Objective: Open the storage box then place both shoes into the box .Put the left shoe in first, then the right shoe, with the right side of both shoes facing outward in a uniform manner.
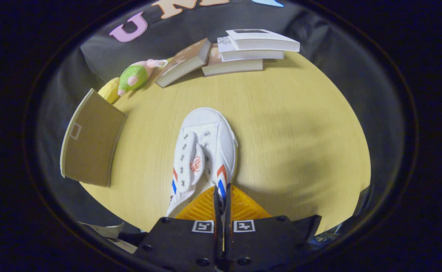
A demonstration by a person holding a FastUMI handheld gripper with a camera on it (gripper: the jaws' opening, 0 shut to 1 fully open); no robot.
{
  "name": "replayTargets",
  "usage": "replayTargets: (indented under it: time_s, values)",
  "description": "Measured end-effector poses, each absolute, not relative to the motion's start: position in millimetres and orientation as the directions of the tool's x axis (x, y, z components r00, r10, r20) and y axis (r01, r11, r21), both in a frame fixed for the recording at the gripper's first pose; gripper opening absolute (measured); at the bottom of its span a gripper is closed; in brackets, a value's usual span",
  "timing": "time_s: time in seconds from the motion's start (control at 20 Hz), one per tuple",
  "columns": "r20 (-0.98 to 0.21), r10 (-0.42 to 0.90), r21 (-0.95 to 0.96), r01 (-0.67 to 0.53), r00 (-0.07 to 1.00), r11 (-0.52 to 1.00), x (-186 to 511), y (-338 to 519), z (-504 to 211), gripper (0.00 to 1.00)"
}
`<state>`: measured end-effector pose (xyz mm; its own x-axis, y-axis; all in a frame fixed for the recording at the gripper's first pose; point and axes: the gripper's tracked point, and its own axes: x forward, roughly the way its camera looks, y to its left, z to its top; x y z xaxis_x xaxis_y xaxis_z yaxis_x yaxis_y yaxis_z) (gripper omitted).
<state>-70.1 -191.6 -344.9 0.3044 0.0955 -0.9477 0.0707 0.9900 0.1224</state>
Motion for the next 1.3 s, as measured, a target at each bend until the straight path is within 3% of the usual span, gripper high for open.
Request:
replayTargets:
  time_s: [0.2,0.55,1.3]
  values:
    - [-0.935,0.131,0.195,0.17,0.33,0.966,-68.6,-185.5,-332.1,0.05]
    - [-0.907,0.176,0.279,0.232,0.383,0.932,-65.4,-160.1,-306.3,0.05]
    - [-0.819,0.294,0.415,0.155,0.493,0.896,-27.1,-31.6,-213.7,0.05]
